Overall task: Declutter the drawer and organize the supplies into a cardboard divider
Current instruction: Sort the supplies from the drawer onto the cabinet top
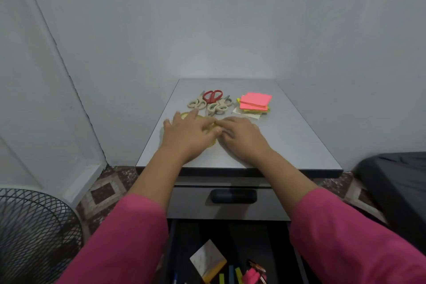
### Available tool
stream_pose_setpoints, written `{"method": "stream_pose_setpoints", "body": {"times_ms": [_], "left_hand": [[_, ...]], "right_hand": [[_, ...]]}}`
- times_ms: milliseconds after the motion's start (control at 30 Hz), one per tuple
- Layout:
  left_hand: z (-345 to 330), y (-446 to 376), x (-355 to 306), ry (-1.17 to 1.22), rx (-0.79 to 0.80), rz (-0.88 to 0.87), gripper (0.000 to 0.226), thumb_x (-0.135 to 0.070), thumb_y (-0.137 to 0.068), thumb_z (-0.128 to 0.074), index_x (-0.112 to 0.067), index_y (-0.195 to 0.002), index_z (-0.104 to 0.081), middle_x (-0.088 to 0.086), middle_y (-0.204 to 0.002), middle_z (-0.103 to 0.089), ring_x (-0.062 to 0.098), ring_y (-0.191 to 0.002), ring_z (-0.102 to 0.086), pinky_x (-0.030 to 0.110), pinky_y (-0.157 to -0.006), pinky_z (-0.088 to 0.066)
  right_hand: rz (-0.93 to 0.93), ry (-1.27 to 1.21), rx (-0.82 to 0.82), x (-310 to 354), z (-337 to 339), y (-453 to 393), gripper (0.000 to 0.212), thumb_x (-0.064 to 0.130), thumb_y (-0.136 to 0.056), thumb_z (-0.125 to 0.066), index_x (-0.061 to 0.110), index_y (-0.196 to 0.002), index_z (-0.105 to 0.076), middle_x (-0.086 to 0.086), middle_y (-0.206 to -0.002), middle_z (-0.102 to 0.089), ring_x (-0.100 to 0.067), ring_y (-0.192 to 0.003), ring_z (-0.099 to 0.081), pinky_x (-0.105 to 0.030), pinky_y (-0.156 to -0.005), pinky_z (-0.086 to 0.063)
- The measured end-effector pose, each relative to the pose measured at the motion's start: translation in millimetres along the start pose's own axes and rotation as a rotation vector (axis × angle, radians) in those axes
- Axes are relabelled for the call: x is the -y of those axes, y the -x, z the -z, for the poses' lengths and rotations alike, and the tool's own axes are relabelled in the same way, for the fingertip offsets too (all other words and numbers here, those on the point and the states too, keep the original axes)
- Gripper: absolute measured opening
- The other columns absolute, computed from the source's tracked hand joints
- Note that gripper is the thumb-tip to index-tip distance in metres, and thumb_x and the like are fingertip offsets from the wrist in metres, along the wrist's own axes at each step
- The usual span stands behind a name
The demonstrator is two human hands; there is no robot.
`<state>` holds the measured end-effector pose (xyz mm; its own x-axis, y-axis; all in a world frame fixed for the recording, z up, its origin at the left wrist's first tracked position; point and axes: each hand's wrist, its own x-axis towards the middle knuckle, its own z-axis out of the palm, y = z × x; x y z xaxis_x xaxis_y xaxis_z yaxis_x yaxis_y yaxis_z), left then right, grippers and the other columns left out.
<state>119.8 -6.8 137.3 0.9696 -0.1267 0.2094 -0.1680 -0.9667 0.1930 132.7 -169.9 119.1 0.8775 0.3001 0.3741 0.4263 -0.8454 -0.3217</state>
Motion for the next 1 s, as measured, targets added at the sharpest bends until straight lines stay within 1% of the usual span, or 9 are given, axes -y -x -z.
{"method": "stream_pose_setpoints", "body": {"times_ms": [133,333,567,667,733,767,900,933,1000], "left_hand": [[-4.5,-0.9,3.7,-0.004,-0.008,0.016,0.044,-0.057,-0.094,-0.032,-0.049,-0.136,-0.041,-0.001,-0.157,-0.022,0.029,-0.141,-0.024,0.054,-0.109,-0.025],[-1.3,-2.8,9.8,0.028,-0.029,0.067,0.045,-0.052,-0.095,-0.035,-0.042,-0.138,-0.044,0.000,-0.157,-0.023,0.029,-0.141,-0.024,0.052,-0.109,-0.023],[-1.9,-10.8,9.0,0.047,0.001,0.087,0.049,-0.057,-0.095,-0.033,-0.043,-0.141,-0.038,0.001,-0.158,-0.020,0.031,-0.142,-0.021,0.054,-0.110,-0.020],[1.0,-11.3,15.2,0.478,-0.047,0.144,0.056,-0.064,-0.092,-0.033,-0.042,-0.143,-0.035,-0.006,-0.156,-0.027,0.021,-0.142,-0.026,0.050,-0.115,-0.019],[4.8,-10.3,23.5,0.862,-0.184,0.211,0.055,-0.059,-0.094,-0.036,-0.031,-0.141,-0.044,-0.006,-0.149,-0.040,0.014,-0.137,-0.036,0.039,-0.116,-0.023],[6.3,-9.3,28.1,0.939,-0.234,0.253,0.051,-0.051,-0.098,-0.037,-0.023,-0.139,-0.048,-0.003,-0.145,-0.045,0.015,-0.133,-0.040,0.032,-0.113,-0.026],[4.5,-6.1,40.1,0.908,-0.210,0.378,0.039,-0.037,-0.101,-0.037,-0.010,-0.106,-0.065,0.007,-0.114,-0.062,0.025,-0.106,-0.056,0.033,-0.090,-0.041],[0.5,-6.7,42.0,0.898,-0.191,0.366,0.036,-0.037,-0.100,-0.038,-0.014,-0.104,-0.066,0.007,-0.114,-0.064,0.024,-0.103,-0.057,0.034,-0.091,-0.043],[-5.8,-7.9,45.2,0.896,-0.166,0.326,0.034,-0.036,-0.097,-0.044,-0.022,-0.120,-0.064,0.002,-0.125,-0.062,0.019,-0.112,-0.056,0.039,-0.101,-0.044]], "right_hand": [[0.046,0.061,0.084,2.6,-0.4,-2.2,0.041,0.039,-0.101,-0.032,0.040,-0.141,-0.040,0.012,-0.140,-0.050,-0.021,-0.122,-0.043,-0.042,-0.093,-0.031],[0.049,0.074,0.152,9.0,-2.4,-11.2,0.041,0.042,-0.102,-0.031,0.044,-0.143,-0.034,0.007,-0.136,-0.054,-0.022,-0.121,-0.042,-0.044,-0.094,-0.030],[-0.013,0.026,0.141,13.5,-2.8,-16.5,0.043,0.031,-0.101,-0.035,0.038,-0.143,-0.038,-0.001,-0.134,-0.055,-0.024,-0.125,-0.040,-0.042,-0.096,-0.028],[-0.055,-0.043,0.088,8.4,-2.2,-14.0,0.043,0.028,-0.099,-0.036,0.035,-0.141,-0.042,-0.004,-0.135,-0.055,-0.028,-0.125,-0.044,-0.040,-0.096,-0.031],[-0.104,-0.126,0.060,7.2,-0.7,-12.8,0.042,0.030,-0.100,-0.036,0.033,-0.141,-0.045,-0.003,-0.142,-0.050,-0.026,-0.131,-0.041,-0.039,-0.102,-0.029],[-0.112,-0.167,0.061,7.5,-0.1,-12.2,0.042,0.033,-0.100,-0.037,0.034,-0.141,-0.045,-0.001,-0.144,-0.048,-0.024,-0.133,-0.039,-0.039,-0.104,-0.028],[-0.058,-0.161,0.140,13.1,0.5,-9.2,0.052,0.051,-0.094,-0.045,0.039,-0.144,-0.038,-0.002,-0.147,-0.042,-0.021,-0.136,-0.033,-0.039,-0.107,-0.021],[-0.044,-0.145,0.151,14.4,1.0,-8.5,0.055,0.052,-0.093,-0.046,0.038,-0.145,-0.036,-0.002,-0.148,-0.041,-0.021,-0.137,-0.031,-0.038,-0.107,-0.020],[-0.022,-0.134,0.145,16.0,1.9,-7.9,0.058,0.051,-0.093,-0.048,0.034,-0.146,-0.035,0.002,-0.150,-0.039,-0.018,-0.138,-0.030,-0.038,-0.107,-0.019]]}}
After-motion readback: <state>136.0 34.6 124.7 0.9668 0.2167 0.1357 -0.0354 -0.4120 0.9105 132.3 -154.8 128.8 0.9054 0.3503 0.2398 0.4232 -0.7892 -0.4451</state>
